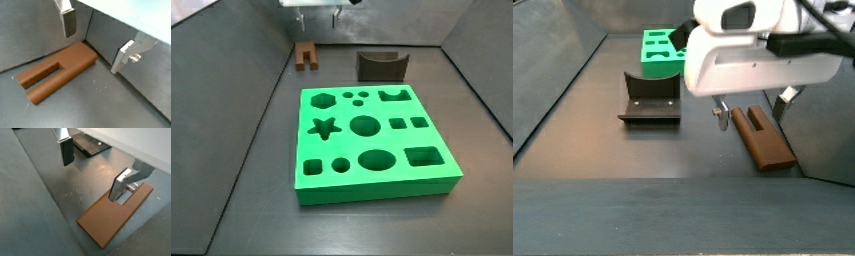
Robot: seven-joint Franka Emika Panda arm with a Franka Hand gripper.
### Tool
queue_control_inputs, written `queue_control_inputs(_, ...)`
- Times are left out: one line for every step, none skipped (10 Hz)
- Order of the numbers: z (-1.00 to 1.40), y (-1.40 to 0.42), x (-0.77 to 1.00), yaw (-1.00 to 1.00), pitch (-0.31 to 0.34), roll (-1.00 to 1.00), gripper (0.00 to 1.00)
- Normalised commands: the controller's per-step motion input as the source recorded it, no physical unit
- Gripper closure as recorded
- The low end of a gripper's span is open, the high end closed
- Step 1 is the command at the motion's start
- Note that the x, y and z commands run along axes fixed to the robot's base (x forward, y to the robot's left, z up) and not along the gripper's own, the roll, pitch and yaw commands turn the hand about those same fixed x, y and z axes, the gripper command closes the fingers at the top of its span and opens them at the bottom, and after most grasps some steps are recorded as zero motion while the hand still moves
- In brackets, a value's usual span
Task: Pick up the square-circle object. Move up. Rotate the square-circle object. Place the square-circle object on the fixture. Regrasp the square-circle object. Move to above the board. Insert the square-circle object.
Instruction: Pick up the square-circle object.
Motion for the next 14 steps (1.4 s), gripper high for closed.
queue_control_inputs(-0.71,0.01,-0.14,0.00,-0.091,-0.23,0.00)
queue_control_inputs(-0.66,0.02,-0.18,-0.02,-0.116,-0.25,0.00)
queue_control_inputs(-0.64,0.00,-0.26,-0.09,-0.123,-0.26,0.00)
queue_control_inputs(-0.68,0.21,-0.34,-0.03,-0.119,-0.25,0.00)
queue_control_inputs(-0.78,0.34,-0.26,0.00,-0.113,-0.20,0.00)
queue_control_inputs(-0.76,0.49,-0.25,0.00,-0.109,-0.22,0.00)
queue_control_inputs(-0.57,0.38,-0.13,0.00,-0.144,-0.31,0.00)
queue_control_inputs(-0.45,0.23,-0.06,0.00,-0.184,-0.34,0.00)
queue_control_inputs(-0.53,0.06,-0.15,0.00,-0.206,-0.26,0.00)
queue_control_inputs(-0.79,0.00,-0.06,0.05,-0.177,-0.11,0.00)
queue_control_inputs(-1.00,-0.01,-0.10,0.04,-0.020,0.00,0.00)
queue_control_inputs(-1.00,0.00,-0.15,0.00,0.000,0.01,0.00)
queue_control_inputs(-1.00,-0.01,-0.11,0.00,0.000,0.01,0.00)
queue_control_inputs(-1.00,-0.13,0.00,0.00,0.000,0.00,0.00)
